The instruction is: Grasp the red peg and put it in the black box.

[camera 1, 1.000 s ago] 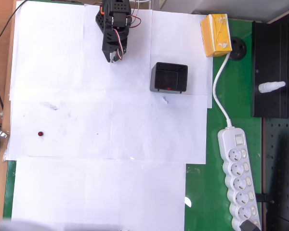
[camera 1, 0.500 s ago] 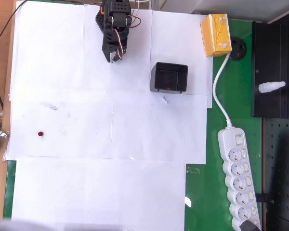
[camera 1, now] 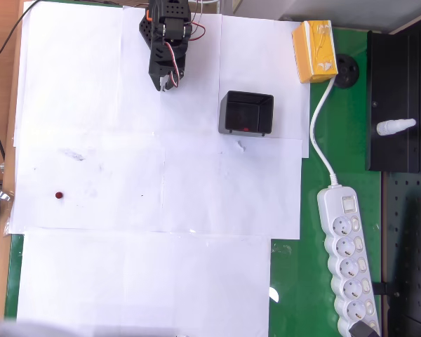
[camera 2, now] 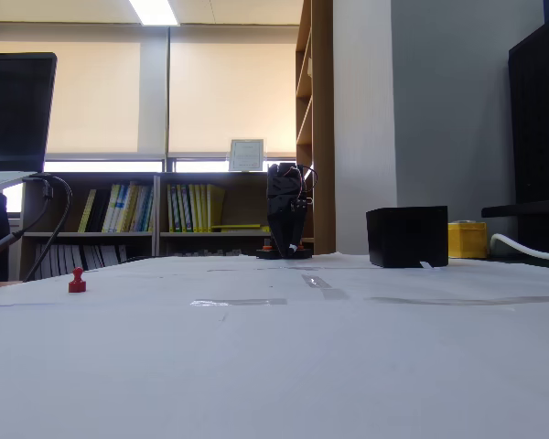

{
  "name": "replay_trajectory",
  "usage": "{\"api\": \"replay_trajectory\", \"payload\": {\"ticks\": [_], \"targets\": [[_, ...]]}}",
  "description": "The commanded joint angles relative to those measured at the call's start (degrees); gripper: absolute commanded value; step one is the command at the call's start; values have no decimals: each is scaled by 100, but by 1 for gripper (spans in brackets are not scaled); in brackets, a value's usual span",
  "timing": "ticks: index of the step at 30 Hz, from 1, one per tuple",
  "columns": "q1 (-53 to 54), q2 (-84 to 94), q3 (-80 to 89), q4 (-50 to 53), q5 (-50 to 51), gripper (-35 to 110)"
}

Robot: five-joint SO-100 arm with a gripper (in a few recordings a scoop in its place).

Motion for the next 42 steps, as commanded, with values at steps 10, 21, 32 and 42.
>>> {"api": "replay_trajectory", "payload": {"ticks": [10, 21, 32, 42], "targets": [[-114, -606, -703, 369, 88, 0], [-114, -606, -703, 369, 88, 0], [-211, -606, -703, 325, 237, 0], [1925, -606, -703, -2039, -1090, 0]]}}
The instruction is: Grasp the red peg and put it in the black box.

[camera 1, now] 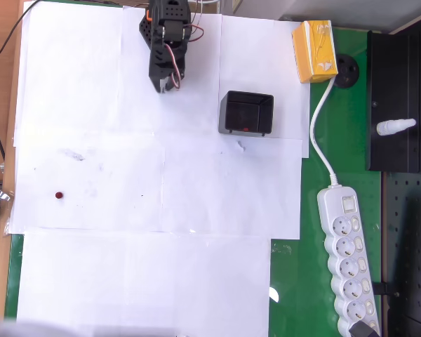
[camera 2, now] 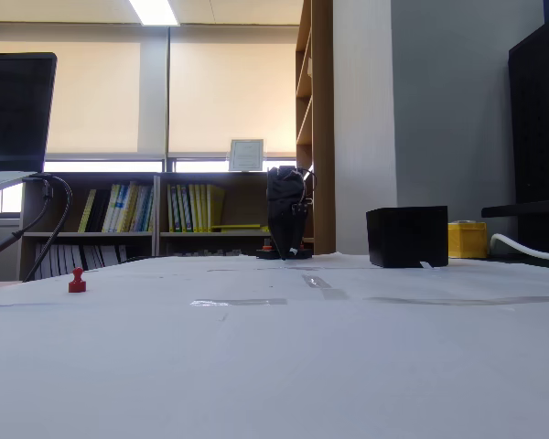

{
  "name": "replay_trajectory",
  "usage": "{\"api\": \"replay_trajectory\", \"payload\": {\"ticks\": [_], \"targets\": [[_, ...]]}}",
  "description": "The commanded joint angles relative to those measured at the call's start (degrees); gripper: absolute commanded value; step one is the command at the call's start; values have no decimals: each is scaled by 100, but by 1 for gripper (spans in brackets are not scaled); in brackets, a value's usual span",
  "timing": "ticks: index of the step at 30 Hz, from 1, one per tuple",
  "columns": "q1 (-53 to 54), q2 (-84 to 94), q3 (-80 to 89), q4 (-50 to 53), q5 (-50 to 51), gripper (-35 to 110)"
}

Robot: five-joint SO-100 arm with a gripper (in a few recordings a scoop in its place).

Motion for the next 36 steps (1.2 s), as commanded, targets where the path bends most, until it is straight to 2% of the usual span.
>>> {"api": "replay_trajectory", "payload": {"ticks": [1, 4, 10, 13, 19, 22, 24, 26, 35, 36], "targets": [[1169, -615, -448, -624, -527, 0], [1731, -677, -448, -809, -580, 0], [2839, -1037, -448, -624, -70, 0], [3419, -1020, -448, -193, -316, 0], [4166, -756, -448, -272, -501, 0], [4772, 70, -457, -976, -888, 0], [5001, 914, -457, -1898, -782, 0], [4983, 1564, -457, -2733, -290, 0], [4632, 4368, -387, -6021, 105, 0], [4535, 4421, -387, -6073, 246, 0]]}}
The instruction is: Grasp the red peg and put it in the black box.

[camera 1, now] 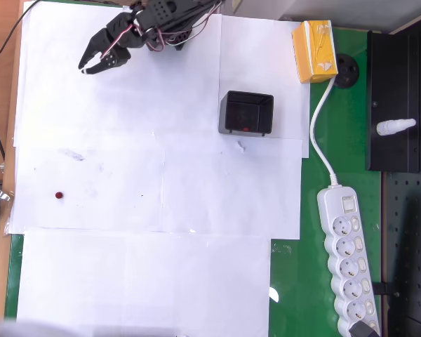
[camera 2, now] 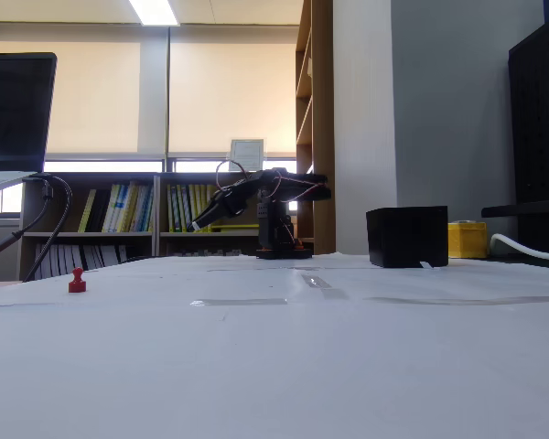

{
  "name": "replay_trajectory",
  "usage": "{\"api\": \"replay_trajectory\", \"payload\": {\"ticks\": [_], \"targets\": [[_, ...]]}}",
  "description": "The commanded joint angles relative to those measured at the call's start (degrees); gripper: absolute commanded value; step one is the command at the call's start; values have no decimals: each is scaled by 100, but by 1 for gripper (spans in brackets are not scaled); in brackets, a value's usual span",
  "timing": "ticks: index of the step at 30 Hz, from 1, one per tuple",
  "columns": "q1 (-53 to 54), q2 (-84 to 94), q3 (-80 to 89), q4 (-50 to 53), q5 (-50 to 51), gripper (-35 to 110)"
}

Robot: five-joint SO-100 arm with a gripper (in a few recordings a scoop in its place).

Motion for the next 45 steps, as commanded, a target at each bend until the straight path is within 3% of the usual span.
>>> {"api": "replay_trajectory", "payload": {"ticks": [1, 8, 10, 13, 20, 26, 34, 45], "targets": [[-237, 712, -396, -853, 246, 0], [-861, 2162, -378, -2654, 650, 0], [-940, 2979, -378, -3744, 624, 0], [-1090, 5010, -360, -6425, 633, 0], [-1380, 7189, -62, -9035, 686, 0], [-1380, 8016, 554, -9149, 422, 0], [-1433, 8622, 2408, -7576, 105, 0], [-1890, 9246, 4096, -6926, 185, 6]]}}
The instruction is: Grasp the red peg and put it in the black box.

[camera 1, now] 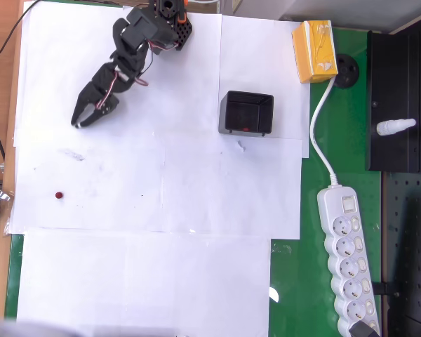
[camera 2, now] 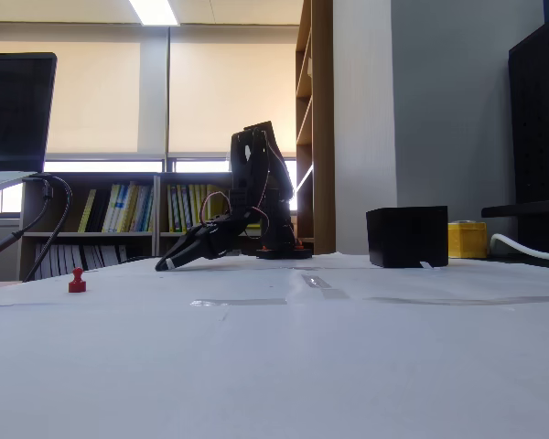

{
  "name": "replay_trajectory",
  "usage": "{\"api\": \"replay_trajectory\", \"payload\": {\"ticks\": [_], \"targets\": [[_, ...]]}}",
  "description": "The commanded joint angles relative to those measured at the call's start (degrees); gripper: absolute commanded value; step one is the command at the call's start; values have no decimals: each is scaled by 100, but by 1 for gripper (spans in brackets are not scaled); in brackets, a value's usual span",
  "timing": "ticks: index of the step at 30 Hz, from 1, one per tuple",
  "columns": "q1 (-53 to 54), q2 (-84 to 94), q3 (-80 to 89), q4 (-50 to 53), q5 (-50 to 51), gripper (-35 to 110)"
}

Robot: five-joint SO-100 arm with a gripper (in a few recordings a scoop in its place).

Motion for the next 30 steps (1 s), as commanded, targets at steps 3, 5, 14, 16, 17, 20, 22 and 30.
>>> {"api": "replay_trajectory", "payload": {"ticks": [3, 5, 14, 16, 17, 20, 22, 30], "targets": [[-264, 167, 659, 70, -141, 14], [-316, 255, 782, 70, -264, 19], [-598, 1266, 2180, -193, -352, 28], [-598, 1503, 2602, -158, -255, 28], [-589, 1635, 2821, -132, -255, 28], [-598, 2021, 3498, -132, -229, 28], [-589, 2382, 4087, -132, -220, 28], [-536, 3041, 5309, -70, -53, 28]]}}
